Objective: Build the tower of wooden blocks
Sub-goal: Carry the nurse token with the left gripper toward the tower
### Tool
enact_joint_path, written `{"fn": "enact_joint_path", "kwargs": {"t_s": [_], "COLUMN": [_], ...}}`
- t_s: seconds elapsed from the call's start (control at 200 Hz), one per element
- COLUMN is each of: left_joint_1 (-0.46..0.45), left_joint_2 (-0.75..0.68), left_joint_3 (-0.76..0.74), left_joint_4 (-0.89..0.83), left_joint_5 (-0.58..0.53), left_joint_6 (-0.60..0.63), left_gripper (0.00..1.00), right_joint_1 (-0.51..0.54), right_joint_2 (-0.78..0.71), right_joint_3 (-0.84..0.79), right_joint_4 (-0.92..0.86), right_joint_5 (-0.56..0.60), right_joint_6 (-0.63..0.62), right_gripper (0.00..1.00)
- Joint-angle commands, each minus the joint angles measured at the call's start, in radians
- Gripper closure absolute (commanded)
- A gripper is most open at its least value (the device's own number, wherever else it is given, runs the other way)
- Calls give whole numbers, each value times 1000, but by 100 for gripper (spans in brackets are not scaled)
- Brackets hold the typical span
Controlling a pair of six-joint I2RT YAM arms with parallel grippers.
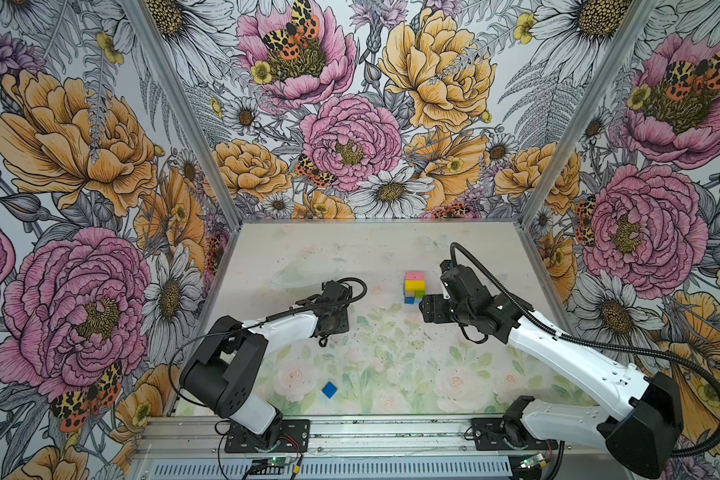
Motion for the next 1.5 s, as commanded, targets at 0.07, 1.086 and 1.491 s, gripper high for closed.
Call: {"fn": "enact_joint_path", "kwargs": {"t_s": [0.07, 1.086, 1.491], "left_joint_1": [-59, -360, -377], "left_joint_2": [54, 336, 269], "left_joint_3": [63, 347, 357], "left_joint_4": [4, -2, -2], "left_joint_5": [-26, 11, 6], "left_joint_6": [-42, -141, -125], "left_gripper": [65, 61, 49], "right_joint_1": [-11, -32, -37], "right_joint_2": [-46, -210, -242], "right_joint_3": [-18, -104, -86], "right_joint_4": [3, -44, -85], "right_joint_5": [0, -2, 15], "right_joint_6": [-9, -7, -6], "right_gripper": [16, 16, 16]}}
